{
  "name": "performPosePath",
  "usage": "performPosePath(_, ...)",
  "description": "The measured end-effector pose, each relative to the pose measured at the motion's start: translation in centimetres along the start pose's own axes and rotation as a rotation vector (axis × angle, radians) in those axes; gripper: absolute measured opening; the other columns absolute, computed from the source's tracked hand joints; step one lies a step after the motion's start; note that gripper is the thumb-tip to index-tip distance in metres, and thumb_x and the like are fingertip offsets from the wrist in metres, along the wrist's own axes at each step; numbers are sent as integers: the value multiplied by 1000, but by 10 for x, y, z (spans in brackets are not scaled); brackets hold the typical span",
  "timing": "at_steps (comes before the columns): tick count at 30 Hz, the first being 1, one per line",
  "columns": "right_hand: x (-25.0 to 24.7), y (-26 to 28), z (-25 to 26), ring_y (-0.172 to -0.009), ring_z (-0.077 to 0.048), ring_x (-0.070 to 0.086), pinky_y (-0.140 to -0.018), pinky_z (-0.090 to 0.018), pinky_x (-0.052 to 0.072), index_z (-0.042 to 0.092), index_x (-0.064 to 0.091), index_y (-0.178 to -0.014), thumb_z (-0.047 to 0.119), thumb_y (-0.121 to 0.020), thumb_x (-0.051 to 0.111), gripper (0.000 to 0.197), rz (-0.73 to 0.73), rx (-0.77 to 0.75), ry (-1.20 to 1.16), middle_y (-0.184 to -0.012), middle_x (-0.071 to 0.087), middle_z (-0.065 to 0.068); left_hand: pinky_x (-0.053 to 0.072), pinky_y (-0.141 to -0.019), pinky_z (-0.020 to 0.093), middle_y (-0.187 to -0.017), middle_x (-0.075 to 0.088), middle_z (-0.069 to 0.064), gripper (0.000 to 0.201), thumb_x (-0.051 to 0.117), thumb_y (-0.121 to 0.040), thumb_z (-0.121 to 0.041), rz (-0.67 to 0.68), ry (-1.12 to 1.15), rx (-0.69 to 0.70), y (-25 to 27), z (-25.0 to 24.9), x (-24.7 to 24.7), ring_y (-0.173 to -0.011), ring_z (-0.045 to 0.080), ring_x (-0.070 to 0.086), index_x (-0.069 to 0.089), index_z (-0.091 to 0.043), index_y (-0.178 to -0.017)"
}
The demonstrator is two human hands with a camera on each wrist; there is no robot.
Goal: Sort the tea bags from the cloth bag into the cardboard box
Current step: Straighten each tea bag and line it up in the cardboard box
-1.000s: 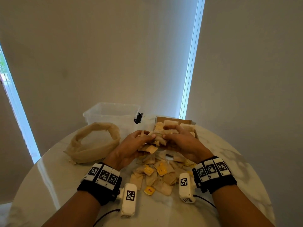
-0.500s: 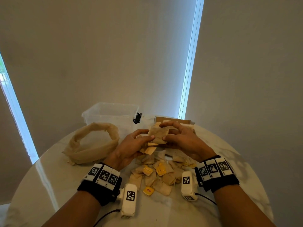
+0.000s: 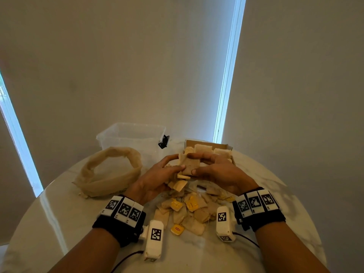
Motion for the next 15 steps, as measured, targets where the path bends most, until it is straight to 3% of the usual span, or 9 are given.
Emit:
performPosePath(5, 0, 1, 4, -120, -29, 71, -101, -50, 61, 26, 72, -135, -9, -88, 76, 59, 27, -19, 25, -141, 65, -2, 62, -88, 46, -116, 78, 11, 36, 67, -100, -45, 1, 10, -30, 0, 2, 1, -109, 33, 75, 74, -20, -126)
performPosePath(10, -3, 1, 3, -124, -31, 69, -103, -51, 59, 31, 74, -132, -4, -87, 80, 58, 30, -10, 39, -141, 64, 0, 62, -72, 37, -111, 79, 15, 25, 72, -100, -27, -106, 39, 44, -3, -1, -7, -93, 27, 75, 73, -21, -124)
performPosePath(15, 6, 3, 5, -133, -25, 63, -108, -49, 56, 41, 72, -132, 8, -76, 89, 68, 119, -58, 155, -147, 62, 3, 61, -69, 37, -112, 78, 17, 26, 71, -100, -26, -124, 63, 52, -2, -2, -9, -92, 28, 74, 70, -23, -126)
Point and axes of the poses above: each hand's wrist, its own y-axis away from the middle knuckle, its own x-axis out of the palm, z = x × y, the point moved 7 cm from there along -y, towards the middle knuckle
